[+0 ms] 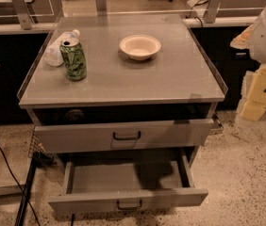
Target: Close middle drawer
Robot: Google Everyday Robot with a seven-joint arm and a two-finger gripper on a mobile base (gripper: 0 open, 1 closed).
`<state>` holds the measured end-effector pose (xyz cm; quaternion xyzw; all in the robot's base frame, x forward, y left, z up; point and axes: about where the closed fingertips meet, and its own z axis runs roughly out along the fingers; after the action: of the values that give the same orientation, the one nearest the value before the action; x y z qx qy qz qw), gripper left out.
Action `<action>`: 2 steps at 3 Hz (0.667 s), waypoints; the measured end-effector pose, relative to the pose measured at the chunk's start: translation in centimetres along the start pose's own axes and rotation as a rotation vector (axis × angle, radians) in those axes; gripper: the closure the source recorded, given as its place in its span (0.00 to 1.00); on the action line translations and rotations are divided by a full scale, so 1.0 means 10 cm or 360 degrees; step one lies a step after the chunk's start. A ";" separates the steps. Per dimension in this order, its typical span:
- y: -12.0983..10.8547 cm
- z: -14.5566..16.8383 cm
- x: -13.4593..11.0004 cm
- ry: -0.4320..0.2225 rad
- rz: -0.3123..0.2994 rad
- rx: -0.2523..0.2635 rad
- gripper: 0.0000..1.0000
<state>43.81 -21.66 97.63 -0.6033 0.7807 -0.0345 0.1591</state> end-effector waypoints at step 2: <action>0.00 0.00 0.00 0.0000 0.0000 0.0000 0.20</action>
Offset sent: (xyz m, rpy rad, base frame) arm 0.0000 0.0000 0.0000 0.0000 0.0000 0.0000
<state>43.81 -21.66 97.62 -0.6033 0.7807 -0.0345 0.1592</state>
